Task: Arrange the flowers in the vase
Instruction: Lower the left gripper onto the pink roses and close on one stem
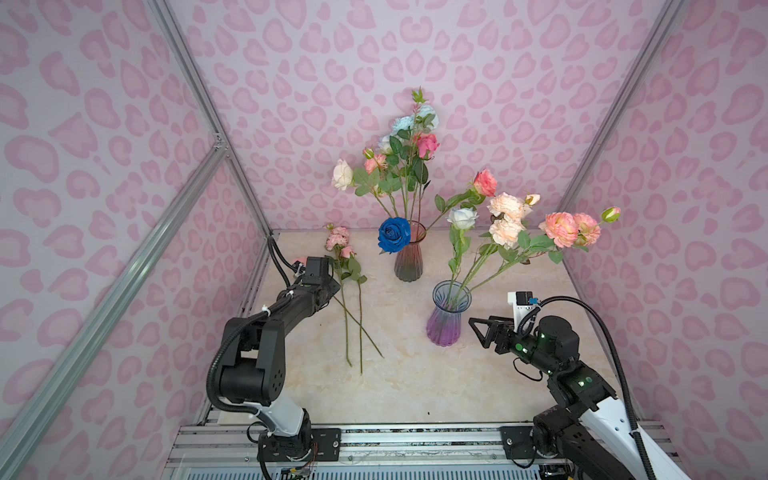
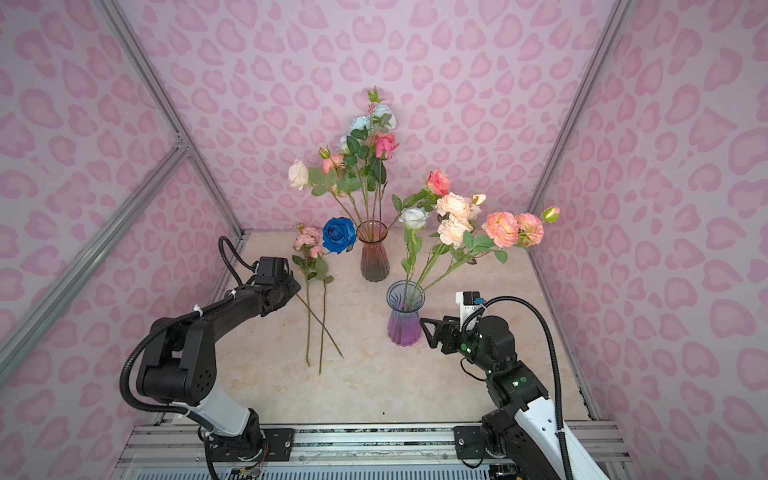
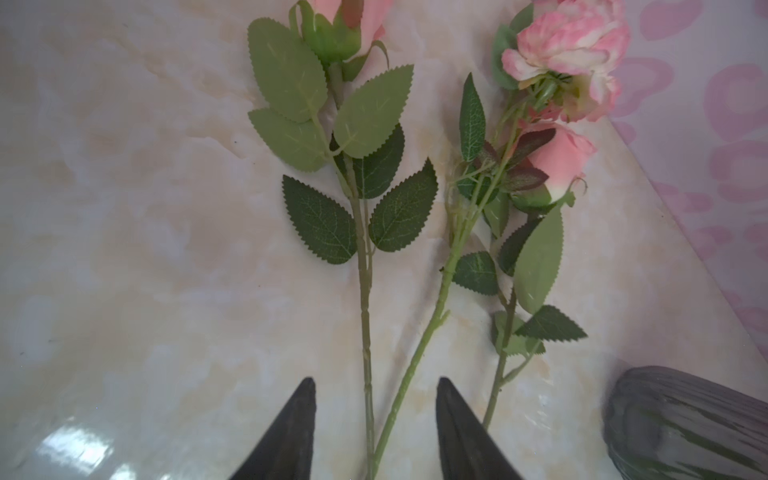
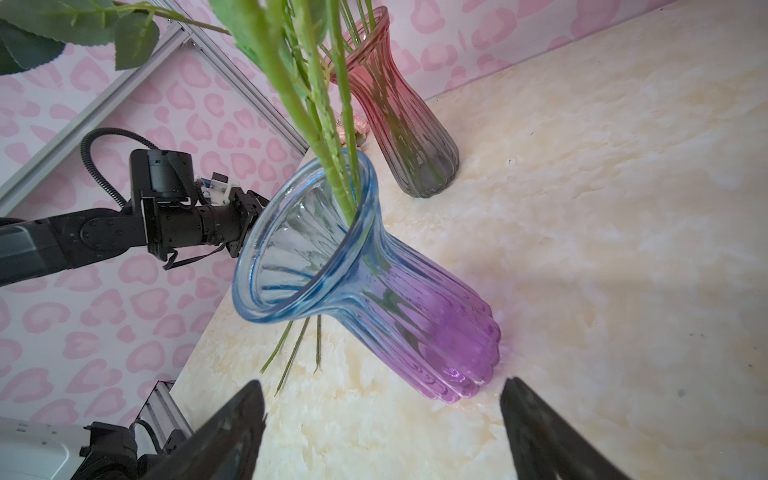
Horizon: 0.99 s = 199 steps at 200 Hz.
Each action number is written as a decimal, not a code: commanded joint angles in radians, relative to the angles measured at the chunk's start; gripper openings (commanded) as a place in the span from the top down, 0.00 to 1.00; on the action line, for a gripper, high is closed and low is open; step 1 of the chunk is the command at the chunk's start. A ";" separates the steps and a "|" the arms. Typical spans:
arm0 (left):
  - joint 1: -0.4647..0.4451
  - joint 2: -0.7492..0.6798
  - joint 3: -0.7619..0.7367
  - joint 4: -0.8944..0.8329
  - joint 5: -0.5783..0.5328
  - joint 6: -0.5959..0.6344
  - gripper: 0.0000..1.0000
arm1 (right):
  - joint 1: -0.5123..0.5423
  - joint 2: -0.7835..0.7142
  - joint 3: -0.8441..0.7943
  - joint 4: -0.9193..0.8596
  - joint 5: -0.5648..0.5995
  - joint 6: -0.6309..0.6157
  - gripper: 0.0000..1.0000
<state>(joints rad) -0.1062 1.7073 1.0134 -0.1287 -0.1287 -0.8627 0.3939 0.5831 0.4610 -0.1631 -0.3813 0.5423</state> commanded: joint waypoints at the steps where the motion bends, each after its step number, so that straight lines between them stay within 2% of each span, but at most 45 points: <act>1: 0.020 0.067 0.051 0.003 0.076 -0.007 0.50 | 0.002 -0.006 -0.013 0.007 0.020 -0.022 0.10; 37: 0.025 0.147 0.111 -0.018 0.093 0.023 0.50 | 0.002 0.011 -0.032 0.032 0.020 -0.026 0.09; 49: 0.028 0.172 0.128 -0.025 0.086 0.033 0.59 | 0.002 0.021 -0.034 0.044 0.017 -0.024 0.09; 69: 0.028 0.176 0.104 0.000 0.075 0.018 0.63 | 0.002 0.034 -0.033 0.054 0.013 -0.024 0.09; 78: 0.029 0.178 0.097 0.005 0.071 0.012 0.70 | 0.002 0.035 -0.030 0.052 0.012 -0.027 0.09; 110: 0.029 0.183 0.084 0.005 0.067 0.023 0.73 | 0.002 0.016 -0.031 0.019 0.004 -0.033 0.09; 138: 0.028 0.180 0.077 0.009 0.066 0.047 0.86 | 0.003 -0.005 -0.061 0.035 -0.061 0.004 0.10; 150: 0.028 0.167 0.072 0.008 0.060 0.053 0.88 | 0.009 -0.009 -0.068 0.041 -0.084 0.015 0.10; 199: 0.027 0.089 0.041 -0.006 0.024 0.098 0.97 | 0.023 -0.008 -0.032 0.012 -0.045 -0.006 0.10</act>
<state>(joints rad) -0.0788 1.8336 1.0672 -0.1318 -0.0746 -0.7914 0.4152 0.5674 0.4122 -0.1574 -0.4297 0.5400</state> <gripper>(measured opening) 0.079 0.902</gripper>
